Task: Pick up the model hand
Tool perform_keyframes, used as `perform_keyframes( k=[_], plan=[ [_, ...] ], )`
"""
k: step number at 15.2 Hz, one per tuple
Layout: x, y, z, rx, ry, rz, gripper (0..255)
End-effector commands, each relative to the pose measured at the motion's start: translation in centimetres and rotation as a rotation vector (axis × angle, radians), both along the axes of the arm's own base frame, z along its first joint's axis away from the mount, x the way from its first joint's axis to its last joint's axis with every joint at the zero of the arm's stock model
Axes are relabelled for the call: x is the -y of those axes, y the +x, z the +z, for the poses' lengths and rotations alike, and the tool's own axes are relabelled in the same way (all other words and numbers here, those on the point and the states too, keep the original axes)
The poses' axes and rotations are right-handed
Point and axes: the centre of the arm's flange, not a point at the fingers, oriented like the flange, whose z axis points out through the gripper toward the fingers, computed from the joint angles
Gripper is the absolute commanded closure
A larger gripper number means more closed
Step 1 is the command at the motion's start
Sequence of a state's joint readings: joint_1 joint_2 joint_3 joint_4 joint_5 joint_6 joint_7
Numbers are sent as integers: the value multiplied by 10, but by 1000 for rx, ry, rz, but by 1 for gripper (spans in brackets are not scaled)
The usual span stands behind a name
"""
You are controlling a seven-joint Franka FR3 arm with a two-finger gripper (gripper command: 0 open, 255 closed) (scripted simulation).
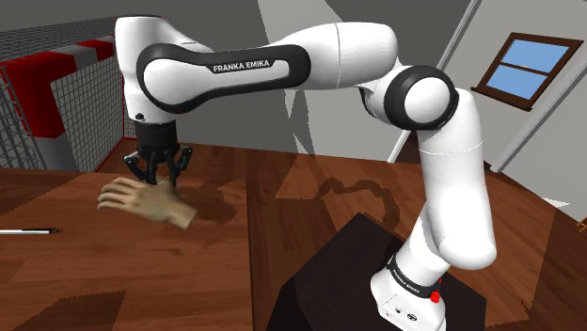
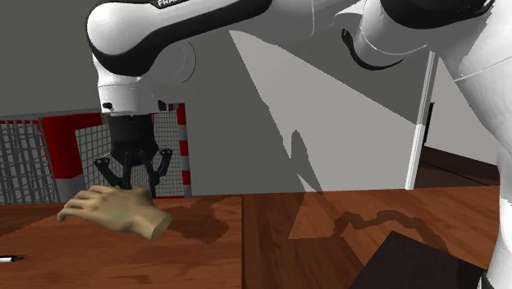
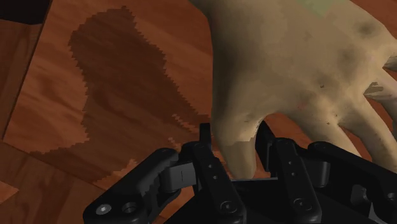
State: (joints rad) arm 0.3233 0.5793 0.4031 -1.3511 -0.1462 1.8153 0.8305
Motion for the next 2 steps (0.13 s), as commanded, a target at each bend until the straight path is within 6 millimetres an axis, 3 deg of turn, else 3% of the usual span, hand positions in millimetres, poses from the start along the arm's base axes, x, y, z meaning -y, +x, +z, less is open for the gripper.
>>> perform_keyframes(
  k=[1,2],
  plan=[
    [1,0,6,0,0,0,255],
    [1,0,6,0,0,0,255]
  ],
)
